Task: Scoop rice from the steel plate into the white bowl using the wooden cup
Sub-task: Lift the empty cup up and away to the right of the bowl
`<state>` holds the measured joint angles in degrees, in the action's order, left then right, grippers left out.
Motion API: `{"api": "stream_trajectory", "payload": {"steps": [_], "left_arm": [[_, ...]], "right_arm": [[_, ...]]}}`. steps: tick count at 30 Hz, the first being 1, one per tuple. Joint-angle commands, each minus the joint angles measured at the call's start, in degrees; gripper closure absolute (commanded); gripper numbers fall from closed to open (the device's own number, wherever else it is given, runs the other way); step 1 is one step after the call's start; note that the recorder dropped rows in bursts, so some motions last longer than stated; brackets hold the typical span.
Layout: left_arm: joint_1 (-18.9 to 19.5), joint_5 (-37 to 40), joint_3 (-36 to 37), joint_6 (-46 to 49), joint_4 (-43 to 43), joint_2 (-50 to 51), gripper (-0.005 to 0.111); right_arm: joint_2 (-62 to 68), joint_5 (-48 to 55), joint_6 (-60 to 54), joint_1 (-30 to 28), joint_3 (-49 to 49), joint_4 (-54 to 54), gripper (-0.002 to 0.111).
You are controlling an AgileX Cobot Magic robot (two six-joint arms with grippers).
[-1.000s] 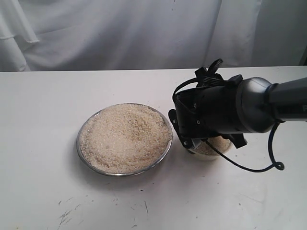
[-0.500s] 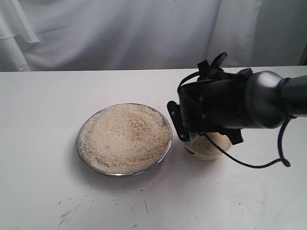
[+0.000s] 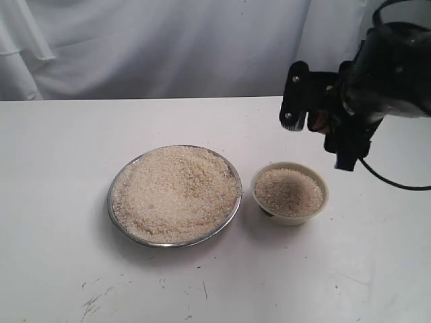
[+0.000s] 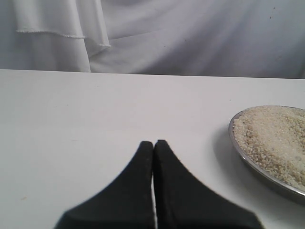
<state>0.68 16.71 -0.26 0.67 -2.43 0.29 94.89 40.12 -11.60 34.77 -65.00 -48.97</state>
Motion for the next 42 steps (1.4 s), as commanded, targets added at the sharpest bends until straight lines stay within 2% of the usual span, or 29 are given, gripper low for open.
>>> {"api": "stream_trajectory", "payload": {"steps": [1, 8, 18, 23, 28, 34, 42], "left_arm": [[-0.09, -0.36, 0.26, -0.18, -0.04, -0.29, 0.107], [-0.09, -0.36, 0.26, -0.18, -0.04, -0.29, 0.107], [-0.09, -0.36, 0.26, -0.18, -0.04, -0.29, 0.107], [-0.09, -0.36, 0.26, -0.18, -0.04, -0.29, 0.107], [-0.09, -0.36, 0.26, -0.18, -0.04, -0.29, 0.107], [-0.09, -0.36, 0.26, -0.18, -0.04, -0.29, 0.107], [-0.09, -0.36, 0.26, -0.18, -0.04, -0.29, 0.107]], "right_arm": [[-1.73, -9.27, -2.68, -5.02, 0.16, 14.90, 0.108], [-1.61, -14.52, -13.18, -10.48, 0.16, 30.27, 0.108], [-0.71, -22.81, -15.46, -18.69, 0.72, 45.68, 0.108], [-0.62, -29.72, -15.57, -21.83, 5.01, 53.14, 0.108], [-0.62, -39.17, -15.57, -22.28, 12.76, 58.44, 0.108], [-0.62, -56.32, -10.92, -22.28, 21.44, 58.41, 0.108], [4.36, -74.67, 6.56, -22.28, 25.16, 40.97, 0.108]]}}
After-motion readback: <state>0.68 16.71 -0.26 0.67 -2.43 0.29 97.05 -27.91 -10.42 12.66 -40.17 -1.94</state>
